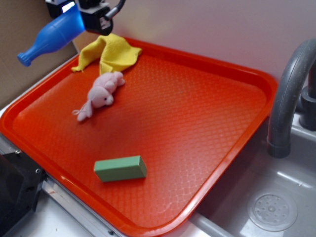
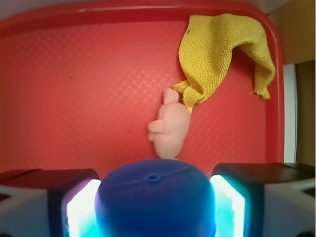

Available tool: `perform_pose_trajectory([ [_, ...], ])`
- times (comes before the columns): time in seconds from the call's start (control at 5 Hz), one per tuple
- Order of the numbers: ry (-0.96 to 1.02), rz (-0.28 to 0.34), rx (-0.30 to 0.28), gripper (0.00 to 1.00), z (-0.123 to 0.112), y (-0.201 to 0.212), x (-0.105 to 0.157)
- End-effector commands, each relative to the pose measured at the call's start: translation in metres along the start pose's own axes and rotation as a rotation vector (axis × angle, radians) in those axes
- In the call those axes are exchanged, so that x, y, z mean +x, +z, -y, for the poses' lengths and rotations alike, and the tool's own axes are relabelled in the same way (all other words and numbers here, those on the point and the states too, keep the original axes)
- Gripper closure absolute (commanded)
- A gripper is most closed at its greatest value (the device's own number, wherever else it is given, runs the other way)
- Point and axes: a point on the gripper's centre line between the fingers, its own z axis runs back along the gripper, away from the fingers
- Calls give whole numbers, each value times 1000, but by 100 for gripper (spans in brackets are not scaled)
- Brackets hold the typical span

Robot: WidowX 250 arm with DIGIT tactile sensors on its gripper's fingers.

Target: Grab the blue bottle.

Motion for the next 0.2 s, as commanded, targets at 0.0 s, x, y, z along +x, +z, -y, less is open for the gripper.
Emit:
perform_pose_trajectory([
  [0.0,-41,119,-52,100,15,15,-5],
])
